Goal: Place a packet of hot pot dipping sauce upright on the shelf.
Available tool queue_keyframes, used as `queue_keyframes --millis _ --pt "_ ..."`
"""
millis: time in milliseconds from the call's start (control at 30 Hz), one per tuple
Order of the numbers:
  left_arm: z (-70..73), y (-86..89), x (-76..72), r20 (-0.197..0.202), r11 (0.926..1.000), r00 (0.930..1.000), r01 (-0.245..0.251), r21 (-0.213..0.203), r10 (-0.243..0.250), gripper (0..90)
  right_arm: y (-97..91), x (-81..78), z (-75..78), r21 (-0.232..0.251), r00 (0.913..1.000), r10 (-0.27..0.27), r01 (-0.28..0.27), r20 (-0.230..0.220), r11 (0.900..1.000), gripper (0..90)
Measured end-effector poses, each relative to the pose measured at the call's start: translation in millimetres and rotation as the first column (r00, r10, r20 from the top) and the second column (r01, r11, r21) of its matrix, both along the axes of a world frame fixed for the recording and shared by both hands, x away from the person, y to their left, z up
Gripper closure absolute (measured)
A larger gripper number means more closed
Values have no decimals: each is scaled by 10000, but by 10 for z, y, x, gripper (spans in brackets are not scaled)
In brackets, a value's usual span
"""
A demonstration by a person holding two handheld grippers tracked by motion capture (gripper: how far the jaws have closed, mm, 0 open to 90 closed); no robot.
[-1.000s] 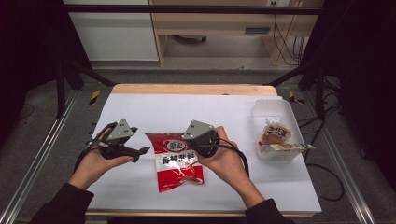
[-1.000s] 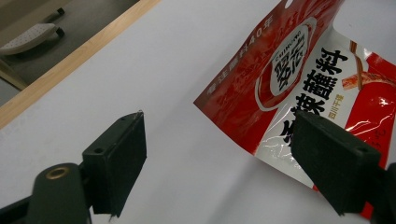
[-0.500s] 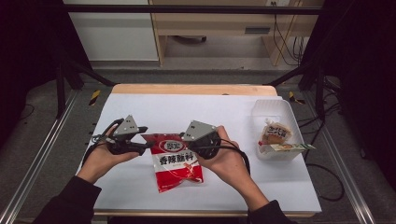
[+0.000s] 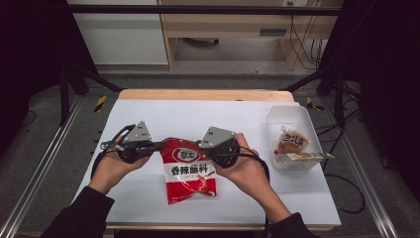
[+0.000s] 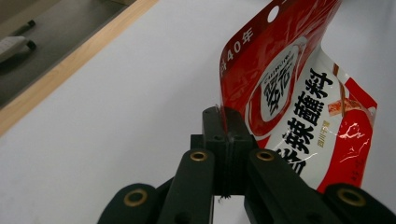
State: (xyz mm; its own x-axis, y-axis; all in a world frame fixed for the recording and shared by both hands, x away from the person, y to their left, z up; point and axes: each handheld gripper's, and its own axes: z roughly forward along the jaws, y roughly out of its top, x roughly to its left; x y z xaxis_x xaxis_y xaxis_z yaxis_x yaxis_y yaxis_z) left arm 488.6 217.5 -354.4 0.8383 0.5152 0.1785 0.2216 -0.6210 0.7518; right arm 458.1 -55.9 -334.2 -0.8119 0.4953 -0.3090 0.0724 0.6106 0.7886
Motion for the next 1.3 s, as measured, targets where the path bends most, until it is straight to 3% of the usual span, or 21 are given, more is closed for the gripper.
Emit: queue_keyframes --millis 133,300,500,700,867,1067,1300 --pt "111 -28 -7 312 9997 9995 -33 223 26 900 -19 39 34 145 9999 -165 165 -26 9998 900" --pt "223 -32 -8 513 9998 9987 -28 218 17 900 -40 58 101 240 9999 -165 165 -2 9996 900" --pt "354 -53 -59 742 9988 9969 236 418 -266 900 -89 79 195 271 9999 -91 95 -147 9996 900" --pt "367 -75 -104 895 9979 9949 428 479 -470 900 -123 93 192 158 9993 60 -54 -363 9999 787" --pt "396 -93 -139 1067 9975 9924 571 411 -612 900 -167 142 172 -25 9986 -84 83 -531 10000 631" --pt "412 -118 -163 1144 9966 9905 722 409 -765 900 -194 194 122 -382 9962 -31 -2 -875 9993 550" --pt "444 -137 -181 1385 9957 9864 847 366 -889 900 -187 234 62 -738 9915 89 -186 -1299 9971 535"
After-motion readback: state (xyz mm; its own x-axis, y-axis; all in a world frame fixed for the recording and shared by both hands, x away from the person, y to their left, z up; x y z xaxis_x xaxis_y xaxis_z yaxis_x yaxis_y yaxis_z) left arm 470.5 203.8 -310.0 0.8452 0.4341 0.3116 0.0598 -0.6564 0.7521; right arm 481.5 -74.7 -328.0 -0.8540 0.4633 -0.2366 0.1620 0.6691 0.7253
